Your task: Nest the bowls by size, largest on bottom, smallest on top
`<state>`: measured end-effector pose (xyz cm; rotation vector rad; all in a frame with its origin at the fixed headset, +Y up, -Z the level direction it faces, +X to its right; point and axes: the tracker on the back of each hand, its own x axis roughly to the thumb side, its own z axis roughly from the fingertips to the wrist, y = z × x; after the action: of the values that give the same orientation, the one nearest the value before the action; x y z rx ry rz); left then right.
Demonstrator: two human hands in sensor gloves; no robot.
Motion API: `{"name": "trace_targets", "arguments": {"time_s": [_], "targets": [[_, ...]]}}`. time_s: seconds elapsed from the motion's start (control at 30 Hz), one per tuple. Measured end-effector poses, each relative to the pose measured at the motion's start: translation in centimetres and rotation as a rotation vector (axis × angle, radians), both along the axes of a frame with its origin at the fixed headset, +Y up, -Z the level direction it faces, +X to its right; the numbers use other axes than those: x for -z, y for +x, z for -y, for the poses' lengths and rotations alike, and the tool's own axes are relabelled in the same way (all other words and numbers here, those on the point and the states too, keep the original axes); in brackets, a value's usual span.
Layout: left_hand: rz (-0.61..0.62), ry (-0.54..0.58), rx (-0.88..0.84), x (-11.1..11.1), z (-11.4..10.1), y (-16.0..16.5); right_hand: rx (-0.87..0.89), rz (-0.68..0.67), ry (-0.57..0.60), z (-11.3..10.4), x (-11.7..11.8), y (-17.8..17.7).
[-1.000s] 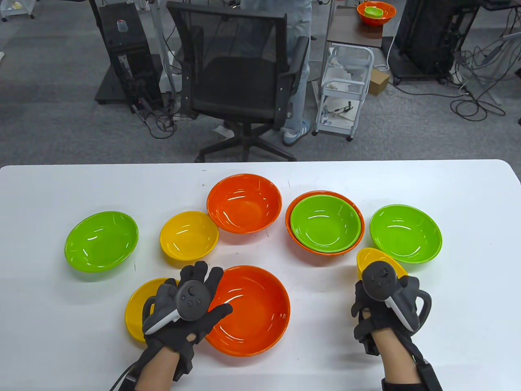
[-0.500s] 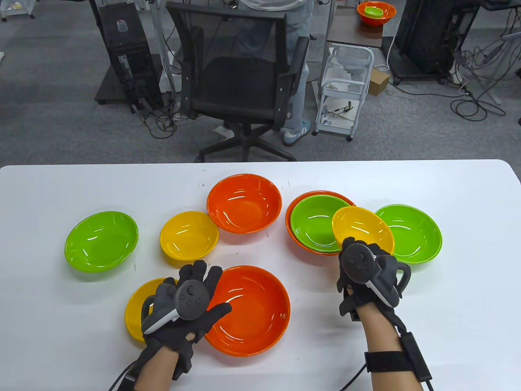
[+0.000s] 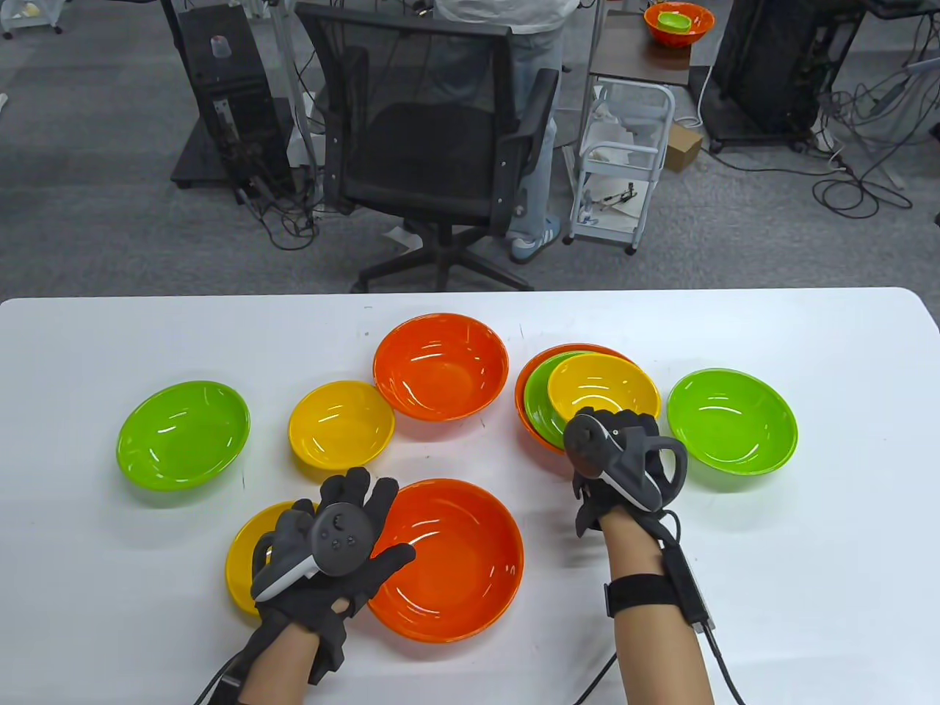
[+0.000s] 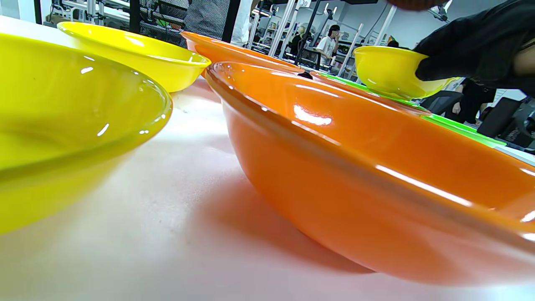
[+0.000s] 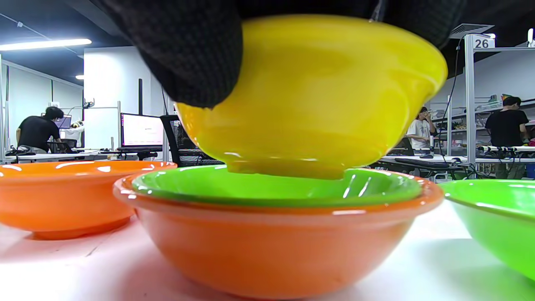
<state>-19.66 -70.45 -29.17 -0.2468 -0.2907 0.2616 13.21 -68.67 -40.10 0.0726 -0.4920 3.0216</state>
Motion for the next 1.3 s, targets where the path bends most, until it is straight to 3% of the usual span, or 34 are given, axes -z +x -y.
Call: {"name": "trace_targets", "arguments": {"time_s": [0.5,0.97,1.3], "targets": [[-0.007,-0.004,-0.003,0.1,0.0,-0.2,-0.035,0.022,-0.037,2.0,2.0,-0.7],[-0.010,-0.007,-0.004,0.1,0.0,-0.3,-0.036,0.014,-0.072,1.9,1.8,-0.7],[-0.013,-0.013,-0.001,0.2,0.1,-0.3,0.066,-0.060,-0.212,2.1,1.9,0.0]]}}
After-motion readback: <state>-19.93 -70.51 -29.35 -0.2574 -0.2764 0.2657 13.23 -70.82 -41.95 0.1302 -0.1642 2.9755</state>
